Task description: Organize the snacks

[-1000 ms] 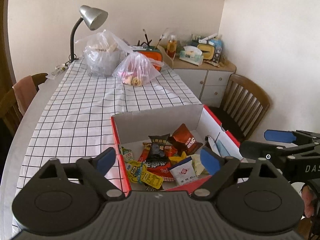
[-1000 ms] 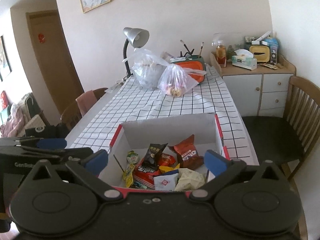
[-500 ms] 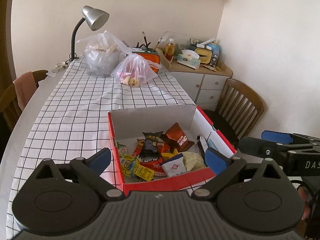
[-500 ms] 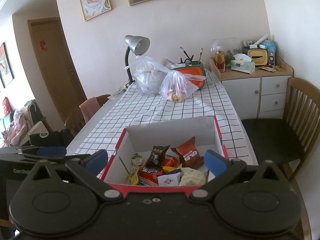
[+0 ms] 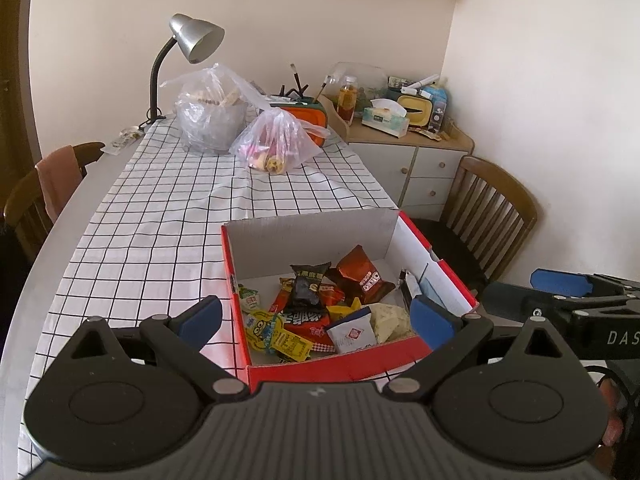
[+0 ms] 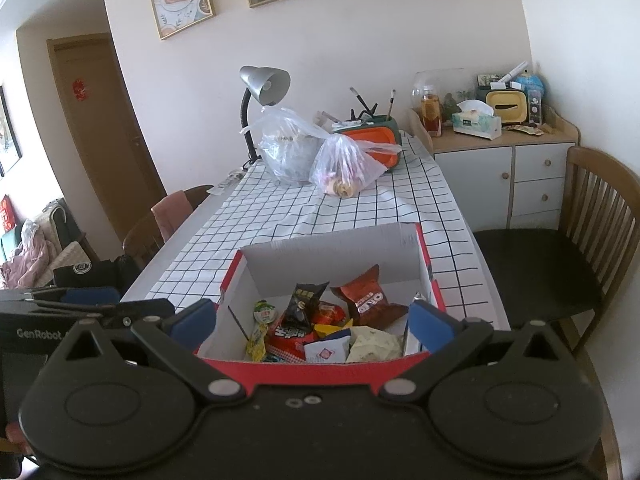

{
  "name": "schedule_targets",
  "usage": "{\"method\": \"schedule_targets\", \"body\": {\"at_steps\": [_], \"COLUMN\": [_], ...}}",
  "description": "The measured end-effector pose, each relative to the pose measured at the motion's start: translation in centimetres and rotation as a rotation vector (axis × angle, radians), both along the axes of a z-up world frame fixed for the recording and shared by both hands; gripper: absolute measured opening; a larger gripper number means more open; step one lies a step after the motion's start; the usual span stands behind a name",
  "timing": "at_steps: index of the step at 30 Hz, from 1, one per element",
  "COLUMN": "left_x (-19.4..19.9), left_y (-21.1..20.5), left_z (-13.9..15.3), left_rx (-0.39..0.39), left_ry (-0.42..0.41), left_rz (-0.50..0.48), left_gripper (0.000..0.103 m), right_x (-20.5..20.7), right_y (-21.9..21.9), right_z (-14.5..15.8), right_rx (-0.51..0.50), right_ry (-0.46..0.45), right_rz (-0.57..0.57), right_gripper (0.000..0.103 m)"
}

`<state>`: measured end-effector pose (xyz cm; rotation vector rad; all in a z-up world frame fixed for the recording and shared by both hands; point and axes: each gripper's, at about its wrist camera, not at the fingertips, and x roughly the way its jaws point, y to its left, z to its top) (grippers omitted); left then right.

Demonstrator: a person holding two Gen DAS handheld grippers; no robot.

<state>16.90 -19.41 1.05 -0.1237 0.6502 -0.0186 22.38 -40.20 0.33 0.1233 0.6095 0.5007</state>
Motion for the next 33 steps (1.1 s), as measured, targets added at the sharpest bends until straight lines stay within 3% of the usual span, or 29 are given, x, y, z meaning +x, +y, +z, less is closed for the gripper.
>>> {"method": "schedule_targets", "body": {"at_steps": [33], "left_x": [0.40], "left_y": [-0.61], "left_z": [-0.20], "left_rx": [0.007], "left_ry": [0.013], "left_rz": [0.034], "left_gripper": [0.101], "right_x": [0.35], "right_y": [-0.01], "right_z": [-0.10], "right_rx": [-0.004], "right_ry": [0.007], "right_rz": [-0.002], "right_gripper": [0.103]}}
